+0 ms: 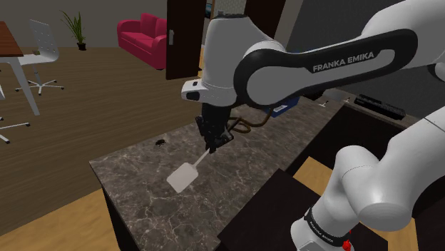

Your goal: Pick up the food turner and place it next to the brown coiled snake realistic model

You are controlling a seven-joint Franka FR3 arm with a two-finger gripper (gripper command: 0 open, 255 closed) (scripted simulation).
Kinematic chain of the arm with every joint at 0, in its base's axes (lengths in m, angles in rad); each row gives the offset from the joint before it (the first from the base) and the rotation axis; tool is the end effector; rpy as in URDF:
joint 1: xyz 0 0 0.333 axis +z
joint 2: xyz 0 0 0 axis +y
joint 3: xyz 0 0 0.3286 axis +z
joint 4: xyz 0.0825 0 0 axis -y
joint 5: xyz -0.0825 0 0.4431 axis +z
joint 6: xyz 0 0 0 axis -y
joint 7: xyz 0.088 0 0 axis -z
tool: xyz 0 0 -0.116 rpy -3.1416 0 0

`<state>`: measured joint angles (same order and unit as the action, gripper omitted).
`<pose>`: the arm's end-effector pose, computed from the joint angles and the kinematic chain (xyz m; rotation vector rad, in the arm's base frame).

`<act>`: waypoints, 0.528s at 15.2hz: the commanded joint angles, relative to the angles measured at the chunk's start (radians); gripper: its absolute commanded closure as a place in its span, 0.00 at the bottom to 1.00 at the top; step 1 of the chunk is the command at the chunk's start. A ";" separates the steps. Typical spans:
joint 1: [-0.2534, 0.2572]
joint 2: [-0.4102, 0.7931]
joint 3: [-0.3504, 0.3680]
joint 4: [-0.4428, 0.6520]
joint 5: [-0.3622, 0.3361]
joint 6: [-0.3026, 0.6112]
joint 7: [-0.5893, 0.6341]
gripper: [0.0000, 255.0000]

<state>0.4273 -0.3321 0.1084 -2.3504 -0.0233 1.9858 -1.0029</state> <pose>0.4222 0.2495 0.4335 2.2192 2.1559 -0.0723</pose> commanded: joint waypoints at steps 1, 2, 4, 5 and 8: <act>0.000 -0.005 -0.001 0.025 0.001 -0.030 -0.002 1.00; 0.000 -0.009 -0.001 0.035 0.001 -0.044 -0.003 1.00; 0.000 -0.015 -0.002 0.057 0.002 -0.072 -0.004 1.00; 0.000 -0.017 -0.002 0.068 0.002 -0.086 -0.005 1.00; 0.000 -0.024 -0.003 0.103 0.002 -0.127 -0.008 1.00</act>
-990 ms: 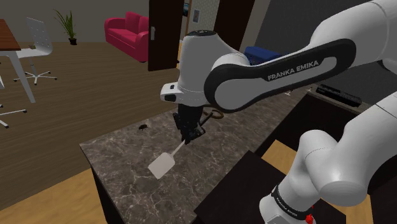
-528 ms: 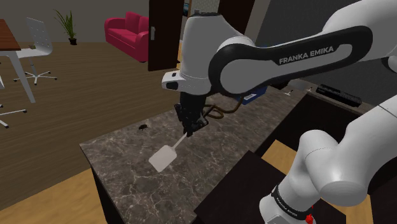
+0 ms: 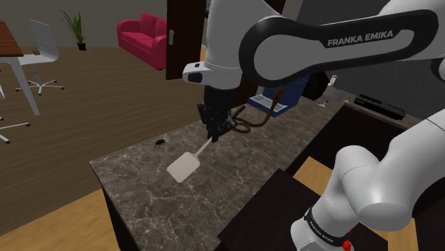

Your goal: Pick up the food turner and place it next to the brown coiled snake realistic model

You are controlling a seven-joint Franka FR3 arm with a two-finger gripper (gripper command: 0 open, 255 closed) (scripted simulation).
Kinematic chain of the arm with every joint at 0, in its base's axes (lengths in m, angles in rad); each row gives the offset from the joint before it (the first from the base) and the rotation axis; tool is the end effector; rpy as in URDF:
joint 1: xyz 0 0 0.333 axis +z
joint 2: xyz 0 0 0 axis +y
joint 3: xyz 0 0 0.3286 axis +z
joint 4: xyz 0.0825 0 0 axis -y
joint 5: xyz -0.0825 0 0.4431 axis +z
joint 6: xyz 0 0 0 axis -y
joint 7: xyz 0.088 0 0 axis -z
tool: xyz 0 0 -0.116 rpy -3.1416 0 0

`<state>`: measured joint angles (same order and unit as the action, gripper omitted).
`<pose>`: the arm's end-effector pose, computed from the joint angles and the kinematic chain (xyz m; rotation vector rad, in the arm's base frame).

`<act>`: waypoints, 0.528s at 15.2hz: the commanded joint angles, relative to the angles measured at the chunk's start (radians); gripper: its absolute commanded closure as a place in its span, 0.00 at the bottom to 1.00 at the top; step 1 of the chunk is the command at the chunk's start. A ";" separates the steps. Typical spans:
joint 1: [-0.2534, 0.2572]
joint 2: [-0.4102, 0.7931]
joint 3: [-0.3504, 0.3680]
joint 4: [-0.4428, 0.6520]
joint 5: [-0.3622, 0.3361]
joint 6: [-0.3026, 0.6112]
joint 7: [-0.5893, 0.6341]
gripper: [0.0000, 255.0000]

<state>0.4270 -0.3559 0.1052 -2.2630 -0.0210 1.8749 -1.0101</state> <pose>0.4245 0.2505 0.4817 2.2194 2.1558 -0.0722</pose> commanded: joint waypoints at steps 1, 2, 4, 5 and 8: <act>0.000 -0.002 0.000 0.027 0.000 -0.029 -0.001 1.00; 0.000 -0.003 -0.001 0.039 0.000 -0.043 -0.002 1.00; 0.000 -0.005 -0.001 0.052 0.001 -0.057 -0.002 1.00; -0.008 -0.030 -0.016 0.029 -0.003 -0.058 -0.023 1.00; -0.031 -0.100 -0.062 -0.034 -0.021 -0.063 -0.086 1.00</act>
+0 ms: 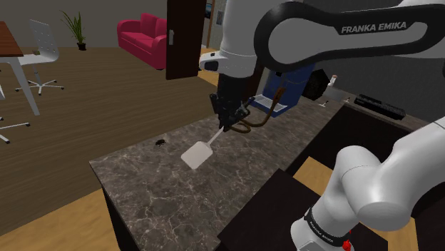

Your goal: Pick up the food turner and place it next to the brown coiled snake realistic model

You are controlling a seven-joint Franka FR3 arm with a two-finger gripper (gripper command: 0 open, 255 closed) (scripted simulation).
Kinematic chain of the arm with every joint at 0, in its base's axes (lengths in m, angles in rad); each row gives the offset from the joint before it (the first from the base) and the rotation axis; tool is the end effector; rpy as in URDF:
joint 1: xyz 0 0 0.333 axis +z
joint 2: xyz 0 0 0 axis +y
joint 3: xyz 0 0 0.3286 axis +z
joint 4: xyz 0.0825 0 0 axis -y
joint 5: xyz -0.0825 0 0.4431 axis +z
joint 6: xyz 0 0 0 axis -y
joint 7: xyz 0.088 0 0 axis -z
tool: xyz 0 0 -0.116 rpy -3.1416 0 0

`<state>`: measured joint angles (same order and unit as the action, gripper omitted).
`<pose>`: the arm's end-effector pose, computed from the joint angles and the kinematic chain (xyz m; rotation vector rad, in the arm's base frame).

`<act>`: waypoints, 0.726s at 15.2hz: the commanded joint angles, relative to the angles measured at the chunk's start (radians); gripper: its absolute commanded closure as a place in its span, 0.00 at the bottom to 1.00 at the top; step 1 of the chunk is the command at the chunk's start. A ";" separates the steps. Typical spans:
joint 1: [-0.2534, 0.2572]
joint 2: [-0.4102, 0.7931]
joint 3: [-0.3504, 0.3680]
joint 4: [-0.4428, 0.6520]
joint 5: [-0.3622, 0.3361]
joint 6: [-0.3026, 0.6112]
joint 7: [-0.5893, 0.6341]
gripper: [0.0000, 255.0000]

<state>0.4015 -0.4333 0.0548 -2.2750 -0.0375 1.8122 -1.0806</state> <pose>0.4232 0.2057 0.5081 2.2199 2.1548 -0.0728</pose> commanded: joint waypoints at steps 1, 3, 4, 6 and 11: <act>-0.014 -0.045 -0.027 -0.041 -0.011 -0.003 -0.037 1.00; -0.032 -0.087 -0.060 -0.075 -0.028 -0.008 -0.080 1.00; -0.041 -0.107 -0.077 -0.091 -0.038 -0.011 -0.101 1.00; -0.060 -0.144 -0.112 -0.118 -0.059 -0.017 -0.145 1.00; -0.114 -0.220 -0.203 -0.167 -0.121 -0.033 -0.257 1.00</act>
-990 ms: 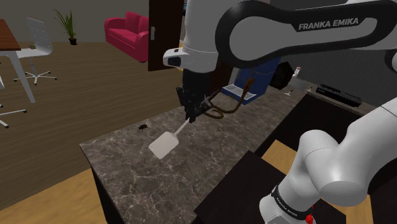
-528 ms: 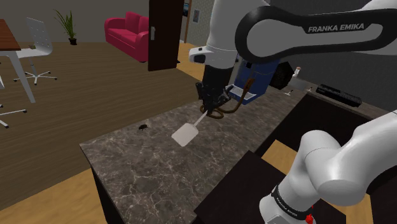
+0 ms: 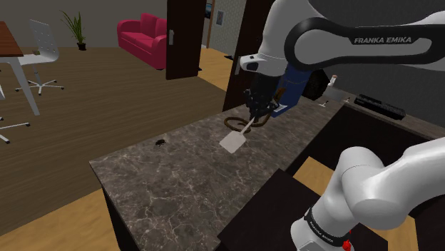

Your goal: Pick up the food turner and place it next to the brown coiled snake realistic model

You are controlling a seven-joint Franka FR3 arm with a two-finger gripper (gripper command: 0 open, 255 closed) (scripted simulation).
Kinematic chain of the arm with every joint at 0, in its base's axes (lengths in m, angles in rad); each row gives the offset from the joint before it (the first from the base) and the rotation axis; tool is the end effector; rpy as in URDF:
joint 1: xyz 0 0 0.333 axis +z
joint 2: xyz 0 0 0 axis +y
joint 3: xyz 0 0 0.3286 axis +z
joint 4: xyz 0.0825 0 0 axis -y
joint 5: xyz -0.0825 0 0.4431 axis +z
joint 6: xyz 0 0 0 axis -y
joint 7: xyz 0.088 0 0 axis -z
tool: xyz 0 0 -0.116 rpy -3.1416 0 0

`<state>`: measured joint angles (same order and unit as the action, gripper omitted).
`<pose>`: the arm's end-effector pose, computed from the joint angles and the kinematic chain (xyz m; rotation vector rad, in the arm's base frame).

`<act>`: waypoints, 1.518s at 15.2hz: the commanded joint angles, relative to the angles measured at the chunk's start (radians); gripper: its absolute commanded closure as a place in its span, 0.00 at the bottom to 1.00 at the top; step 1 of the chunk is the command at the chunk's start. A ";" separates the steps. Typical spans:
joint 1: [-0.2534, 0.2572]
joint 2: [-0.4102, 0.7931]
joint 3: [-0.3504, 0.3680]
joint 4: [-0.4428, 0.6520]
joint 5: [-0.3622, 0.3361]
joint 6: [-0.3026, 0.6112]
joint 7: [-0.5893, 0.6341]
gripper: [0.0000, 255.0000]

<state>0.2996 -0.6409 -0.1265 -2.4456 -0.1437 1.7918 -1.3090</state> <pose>0.4044 0.0542 0.5040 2.2210 2.1542 -0.0729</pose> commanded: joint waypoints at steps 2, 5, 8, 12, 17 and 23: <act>-0.035 -0.034 -0.060 -0.008 -0.042 -0.017 -0.075 1.00; -0.069 -0.059 -0.119 -0.017 -0.084 -0.023 -0.146 1.00; -0.102 -0.072 -0.181 -0.015 -0.127 -0.026 -0.218 1.00; -0.142 -0.071 -0.266 0.003 -0.181 -0.025 -0.316 1.00; -0.179 -0.041 -0.378 0.052 -0.238 -0.013 -0.440 1.00; -0.197 0.033 -0.521 0.145 -0.280 0.011 -0.594 1.00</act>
<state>0.1030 -0.6232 -0.6235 -2.3232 -0.4197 1.8023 -1.8745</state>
